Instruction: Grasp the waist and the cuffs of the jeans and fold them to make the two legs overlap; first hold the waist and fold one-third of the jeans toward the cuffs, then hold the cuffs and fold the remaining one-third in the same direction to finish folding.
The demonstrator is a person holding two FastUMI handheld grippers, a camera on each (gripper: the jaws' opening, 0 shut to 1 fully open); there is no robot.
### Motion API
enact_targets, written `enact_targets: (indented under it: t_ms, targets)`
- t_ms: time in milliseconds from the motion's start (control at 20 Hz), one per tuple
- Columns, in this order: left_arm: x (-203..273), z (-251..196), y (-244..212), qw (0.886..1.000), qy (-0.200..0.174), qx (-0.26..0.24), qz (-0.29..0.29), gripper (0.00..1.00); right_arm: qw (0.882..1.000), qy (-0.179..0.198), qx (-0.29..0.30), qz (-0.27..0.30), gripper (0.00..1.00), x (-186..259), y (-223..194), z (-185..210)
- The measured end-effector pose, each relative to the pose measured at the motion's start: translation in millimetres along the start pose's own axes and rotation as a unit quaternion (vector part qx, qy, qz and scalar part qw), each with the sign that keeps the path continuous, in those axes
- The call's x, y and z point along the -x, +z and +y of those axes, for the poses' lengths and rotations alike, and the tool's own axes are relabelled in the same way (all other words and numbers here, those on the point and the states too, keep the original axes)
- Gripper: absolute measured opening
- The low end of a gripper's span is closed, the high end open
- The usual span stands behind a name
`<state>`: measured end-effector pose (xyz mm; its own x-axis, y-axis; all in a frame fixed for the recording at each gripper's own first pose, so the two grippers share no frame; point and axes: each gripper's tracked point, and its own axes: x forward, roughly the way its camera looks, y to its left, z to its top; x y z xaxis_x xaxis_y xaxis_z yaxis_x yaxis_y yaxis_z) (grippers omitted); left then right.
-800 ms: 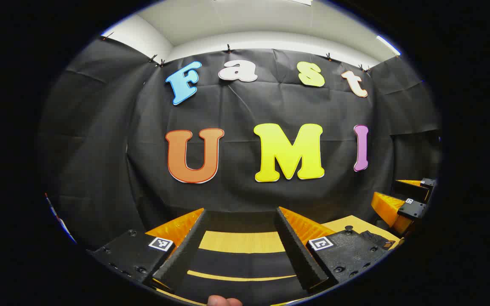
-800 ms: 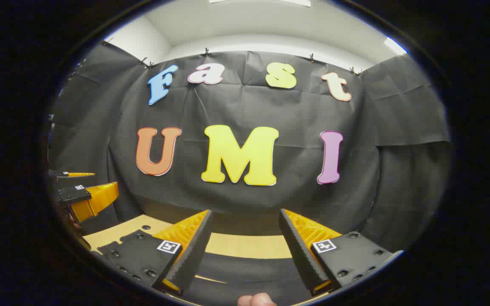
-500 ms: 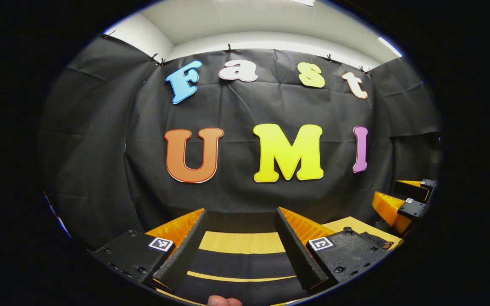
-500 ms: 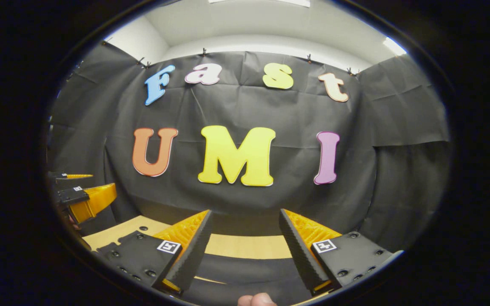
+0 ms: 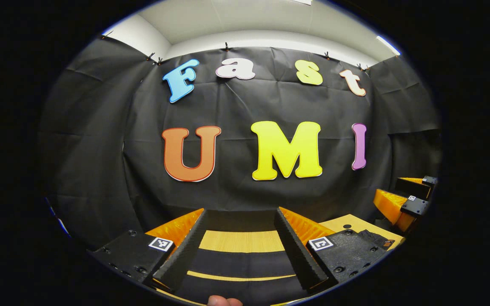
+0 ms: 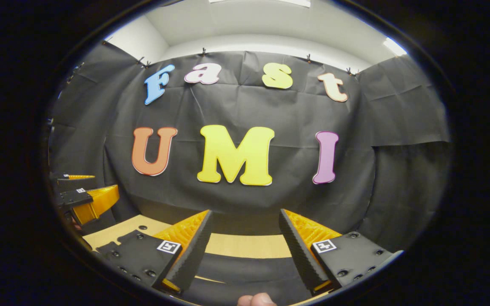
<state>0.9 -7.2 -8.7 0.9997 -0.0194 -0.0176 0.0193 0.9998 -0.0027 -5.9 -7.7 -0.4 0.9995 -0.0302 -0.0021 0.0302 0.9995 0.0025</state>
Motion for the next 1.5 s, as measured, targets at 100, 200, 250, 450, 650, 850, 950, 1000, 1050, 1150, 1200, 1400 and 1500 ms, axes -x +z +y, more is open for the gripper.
enact_targets:
  t_ms: [100,200,250,450,650,850,950,1000,1050,1150,1200,1400,1500]
  targets:
    - [2,-2,0,1.0,0.0,0.001,0.001,1.0,1.0,-0.002,-0.001,0.001,0.94,2,0,-3]
    - [3,-4,-1,1.0,-0.001,0.002,0.003,1.0,1.0,-0.005,-0.002,0.001,0.94,3,0,-8]
    - [4,-5,-2,1.0,-0.001,0.002,0.004,1.0,1.0,-0.006,-0.001,0.002,0.94,3,-1,-10]
    - [3,-3,-7,1.0,0.004,0.003,0.008,1.0,1.0,-0.013,-0.001,0.004,0.94,1,-3,-24]
    - [-2,24,-24,0.999,0.03,0.018,0.029,0.99,0.999,-0.036,0.007,0.012,0.94,-4,-9,-61]
    - [-2,77,-57,0.993,0.082,0.04,0.069,1.0,0.996,-0.076,0.022,0.034,0.94,-4,-27,-122]
    - [4,107,-81,0.987,0.109,0.062,0.099,1.0,0.993,-0.096,0.017,0.061,0.94,-1,-44,-154]
    - [8,122,-95,0.983,0.124,0.076,0.113,1.0,0.991,-0.105,0.009,0.083,0.96,3,-56,-171]
    - [13,135,-108,0.978,0.137,0.093,0.127,1.0,0.988,-0.115,0.0,0.102,0.94,8,-69,-187]
    - [25,160,-139,0.965,0.16,0.133,0.158,1.0,0.98,-0.136,-0.012,0.143,0.94,19,-97,-219]
    - [31,167,-155,0.958,0.166,0.158,0.174,1.0,0.976,-0.146,-0.019,0.163,0.94,27,-110,-233]
    - [62,190,-211,0.918,0.183,0.269,0.227,0.99,0.953,-0.166,-0.062,0.247,0.96,57,-166,-271]
    - [72,189,-242,0.885,0.199,0.322,0.27,0.98,0.939,-0.177,-0.087,0.281,0.94,67,-189,-283]
